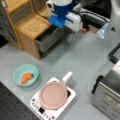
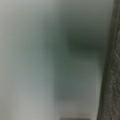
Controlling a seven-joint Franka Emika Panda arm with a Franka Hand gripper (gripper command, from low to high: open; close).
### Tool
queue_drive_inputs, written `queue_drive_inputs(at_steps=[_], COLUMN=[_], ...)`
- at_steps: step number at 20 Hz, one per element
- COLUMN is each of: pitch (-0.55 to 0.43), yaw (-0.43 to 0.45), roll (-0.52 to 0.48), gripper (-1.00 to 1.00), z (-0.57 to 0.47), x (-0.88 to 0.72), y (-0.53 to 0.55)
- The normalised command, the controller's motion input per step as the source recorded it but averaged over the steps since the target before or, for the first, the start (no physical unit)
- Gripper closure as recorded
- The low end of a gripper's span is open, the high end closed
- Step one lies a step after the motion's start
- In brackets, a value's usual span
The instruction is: Open the drawer. Pick up the carrot. Put the carrots in the drawer.
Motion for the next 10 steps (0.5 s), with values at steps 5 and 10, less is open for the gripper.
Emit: queue_drive_inputs(at_steps=[5,10], pitch=[-0.142,-0.075], yaw=[0.152,0.15], roll=[-0.115,-0.083], gripper=[-1.0,-1.0], z=[-0.23,-0.12], x=[-0.08,-0.03], y=[-0.1,-0.12])
